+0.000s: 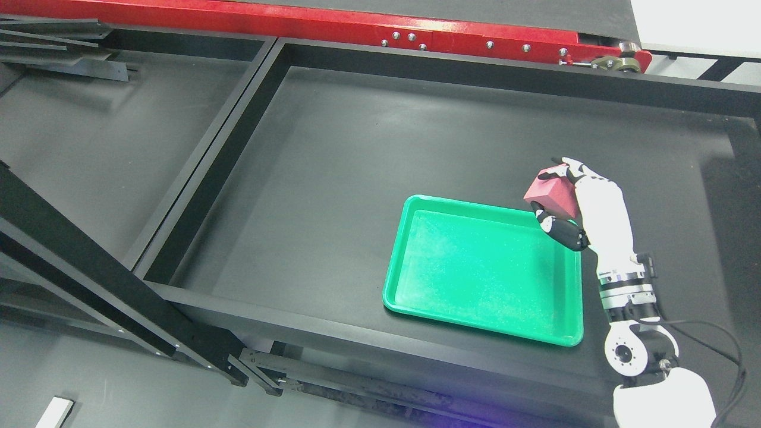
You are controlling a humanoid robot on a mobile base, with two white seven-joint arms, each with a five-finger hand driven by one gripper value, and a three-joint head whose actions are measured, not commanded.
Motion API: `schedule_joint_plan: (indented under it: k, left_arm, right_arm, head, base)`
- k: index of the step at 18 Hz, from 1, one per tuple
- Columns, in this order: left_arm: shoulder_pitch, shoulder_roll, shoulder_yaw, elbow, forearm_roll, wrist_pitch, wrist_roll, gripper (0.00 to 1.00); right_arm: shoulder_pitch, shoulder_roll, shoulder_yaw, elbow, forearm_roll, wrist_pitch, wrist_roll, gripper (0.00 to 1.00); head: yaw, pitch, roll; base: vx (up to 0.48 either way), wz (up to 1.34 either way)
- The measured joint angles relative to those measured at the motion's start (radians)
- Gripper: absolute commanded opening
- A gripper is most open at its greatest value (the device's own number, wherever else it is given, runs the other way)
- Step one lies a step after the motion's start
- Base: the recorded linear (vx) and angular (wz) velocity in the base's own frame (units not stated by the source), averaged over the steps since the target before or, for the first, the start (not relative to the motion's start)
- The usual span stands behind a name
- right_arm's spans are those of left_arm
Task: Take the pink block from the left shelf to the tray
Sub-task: 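Lift the pink block out of the green tray with the right hand, then carry the pink block in the right hand to the blue tray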
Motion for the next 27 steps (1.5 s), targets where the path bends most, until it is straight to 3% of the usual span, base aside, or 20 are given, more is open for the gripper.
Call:
schedule_joint_plan:
  k: [17, 27]
  left_arm:
    - [0.0, 0.0, 0.0, 0.0, 0.0, 0.0, 0.0, 1.0]
    - [0.0, 0.0, 0.0, 0.0, 0.0, 0.0, 0.0, 1.0]
  right_arm:
    - [0.063, 0.0, -0.033, -0.106, -0.099, 0.06, -0.01, 0.04]
    - [0.132, 0.0, -0.038, -0.142, -0.134, 0.065, -0.014, 0.04]
  head:
    - [0.0, 0.0, 0.0]
    - [0.0, 0.0, 0.0]
  base:
    - [-0.012, 0.04]
    - [-0.075, 0.42]
